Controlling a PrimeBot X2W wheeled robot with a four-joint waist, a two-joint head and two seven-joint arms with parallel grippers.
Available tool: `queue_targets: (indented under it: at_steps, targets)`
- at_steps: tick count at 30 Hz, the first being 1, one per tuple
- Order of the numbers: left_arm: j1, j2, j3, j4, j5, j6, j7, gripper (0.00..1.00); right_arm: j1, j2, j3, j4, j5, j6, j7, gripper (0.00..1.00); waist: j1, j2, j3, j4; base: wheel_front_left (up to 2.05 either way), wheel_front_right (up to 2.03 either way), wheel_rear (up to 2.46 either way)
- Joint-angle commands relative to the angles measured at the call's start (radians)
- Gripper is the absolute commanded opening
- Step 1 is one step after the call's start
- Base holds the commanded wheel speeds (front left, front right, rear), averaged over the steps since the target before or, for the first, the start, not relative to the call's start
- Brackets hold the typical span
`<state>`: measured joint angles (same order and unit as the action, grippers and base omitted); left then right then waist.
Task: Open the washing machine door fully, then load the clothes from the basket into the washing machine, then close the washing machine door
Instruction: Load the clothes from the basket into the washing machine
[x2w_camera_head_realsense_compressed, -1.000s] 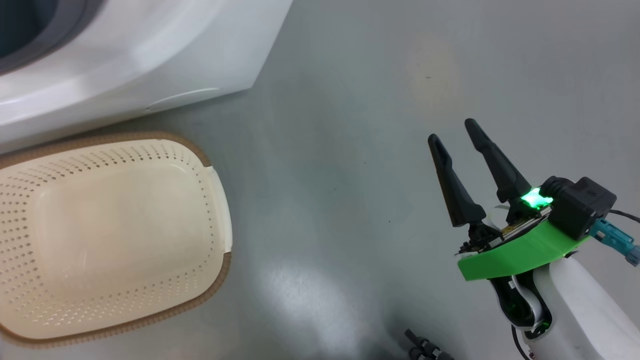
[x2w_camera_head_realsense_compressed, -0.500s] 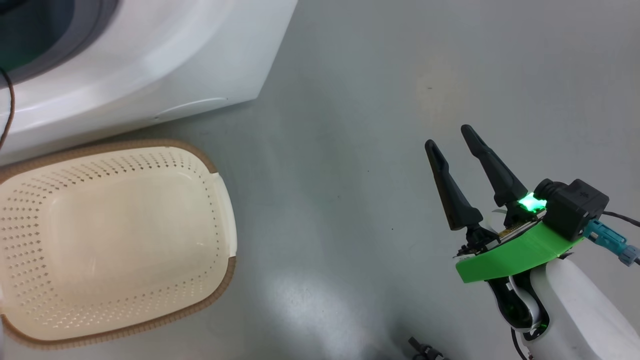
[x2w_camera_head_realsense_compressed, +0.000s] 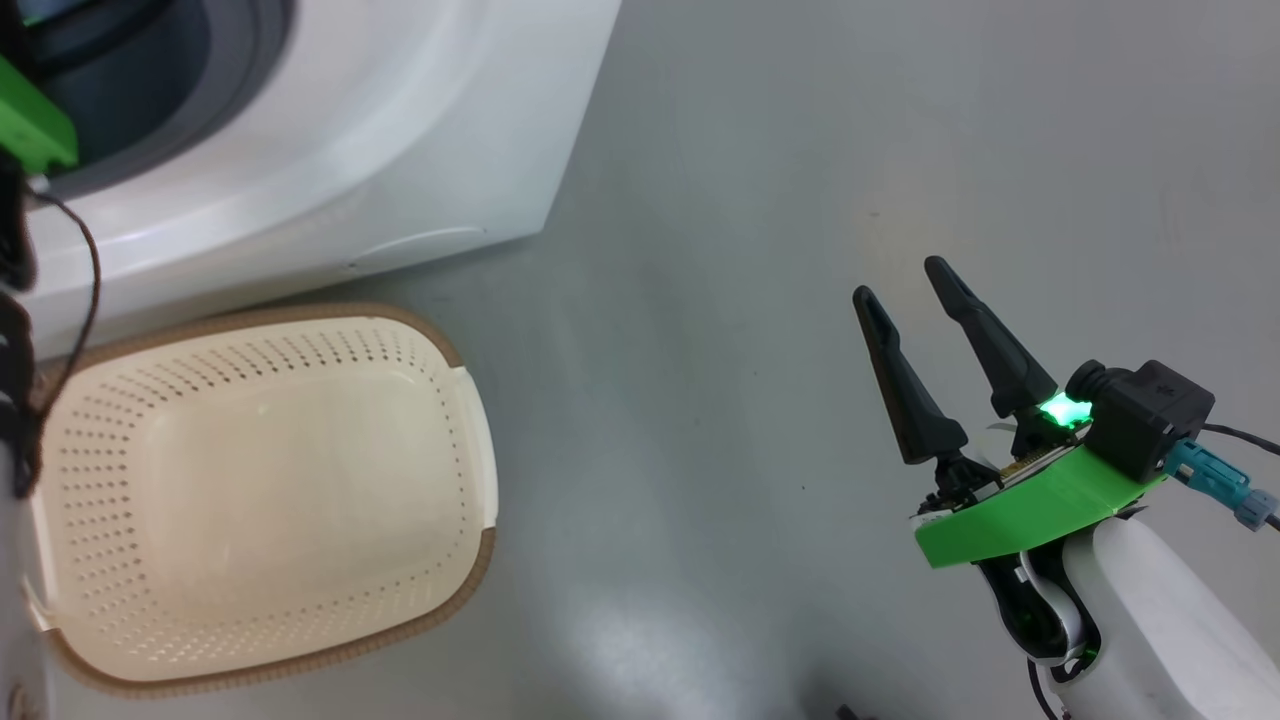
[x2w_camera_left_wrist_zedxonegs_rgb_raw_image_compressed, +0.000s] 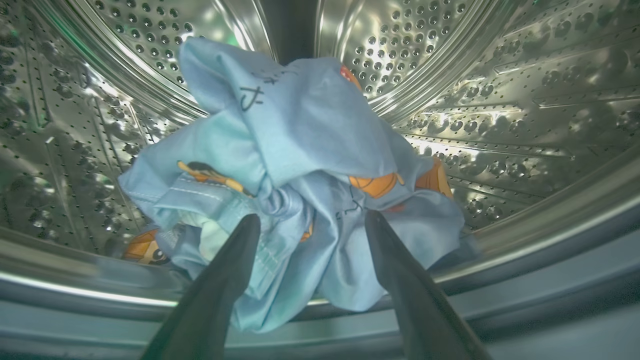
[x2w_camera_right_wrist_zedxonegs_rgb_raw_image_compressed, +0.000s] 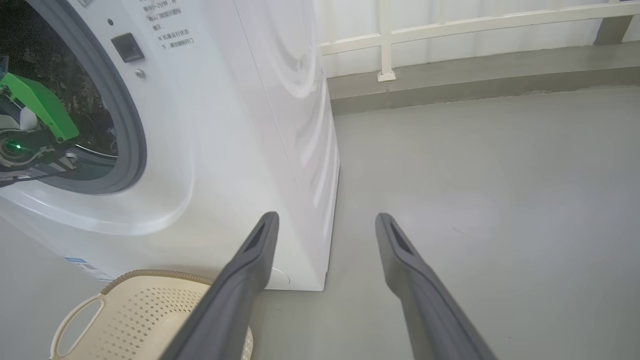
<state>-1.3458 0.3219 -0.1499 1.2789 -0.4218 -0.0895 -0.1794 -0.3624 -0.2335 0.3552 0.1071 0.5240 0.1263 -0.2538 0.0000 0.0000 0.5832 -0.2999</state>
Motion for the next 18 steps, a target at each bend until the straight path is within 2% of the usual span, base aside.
queue_targets:
  at_steps: [1,9,18]
  targets:
    - [0.026,0.035,0.003,-0.014,-0.003,-0.008,-0.021,1.00,0.016,-0.018,0.020,-0.014,0.003,0.004,-0.008,1.00,0.0000,0.0000,-0.024,0.012,0.00,0.00,0.00]
    - [0.117,0.015,0.003,-0.026,-0.023,-0.027,-0.073,1.00,0.021,-0.037,0.018,-0.003,0.011,0.004,-0.008,1.00,0.0000,0.0000,-0.103,0.031,0.00,0.00,0.00]
    - [0.267,0.008,0.021,-0.155,-0.043,-0.038,-0.082,1.00,0.029,-0.060,0.012,0.014,0.021,0.004,-0.008,1.00,0.0000,0.0000,-0.214,0.058,0.00,0.00,0.00]
